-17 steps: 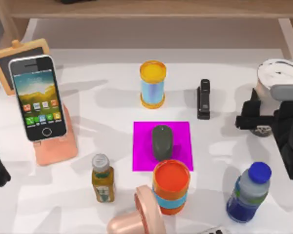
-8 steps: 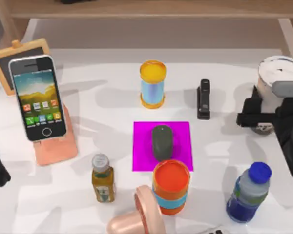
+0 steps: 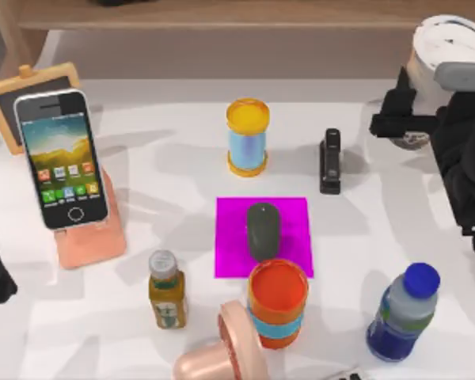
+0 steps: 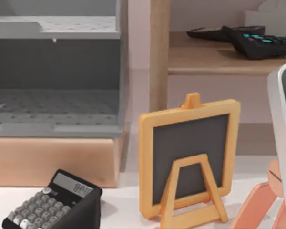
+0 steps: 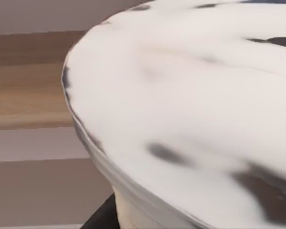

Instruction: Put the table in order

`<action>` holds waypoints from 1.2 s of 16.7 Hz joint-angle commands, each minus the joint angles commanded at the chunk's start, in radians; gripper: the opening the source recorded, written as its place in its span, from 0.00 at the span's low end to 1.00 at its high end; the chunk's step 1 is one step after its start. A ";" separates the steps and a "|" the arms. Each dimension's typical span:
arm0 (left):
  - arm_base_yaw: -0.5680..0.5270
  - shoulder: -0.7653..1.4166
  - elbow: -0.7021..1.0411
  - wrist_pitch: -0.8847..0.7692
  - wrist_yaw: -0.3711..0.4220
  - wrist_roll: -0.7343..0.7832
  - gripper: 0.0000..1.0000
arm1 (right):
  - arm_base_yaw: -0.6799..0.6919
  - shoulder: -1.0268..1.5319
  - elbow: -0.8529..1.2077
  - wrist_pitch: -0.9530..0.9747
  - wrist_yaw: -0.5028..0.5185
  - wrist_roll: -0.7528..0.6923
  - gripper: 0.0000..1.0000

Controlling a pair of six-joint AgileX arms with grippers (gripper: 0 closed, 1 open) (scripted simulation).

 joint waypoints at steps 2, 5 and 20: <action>0.000 0.000 0.000 0.000 0.000 0.000 1.00 | 0.004 -0.003 0.120 -0.075 -0.004 0.000 0.00; 0.000 0.000 0.000 0.000 0.000 0.000 1.00 | 0.005 0.012 0.319 -0.219 -0.010 -0.002 0.00; 0.000 0.000 0.000 0.000 0.000 0.000 1.00 | -0.044 0.254 1.007 -0.914 -0.026 -0.014 0.00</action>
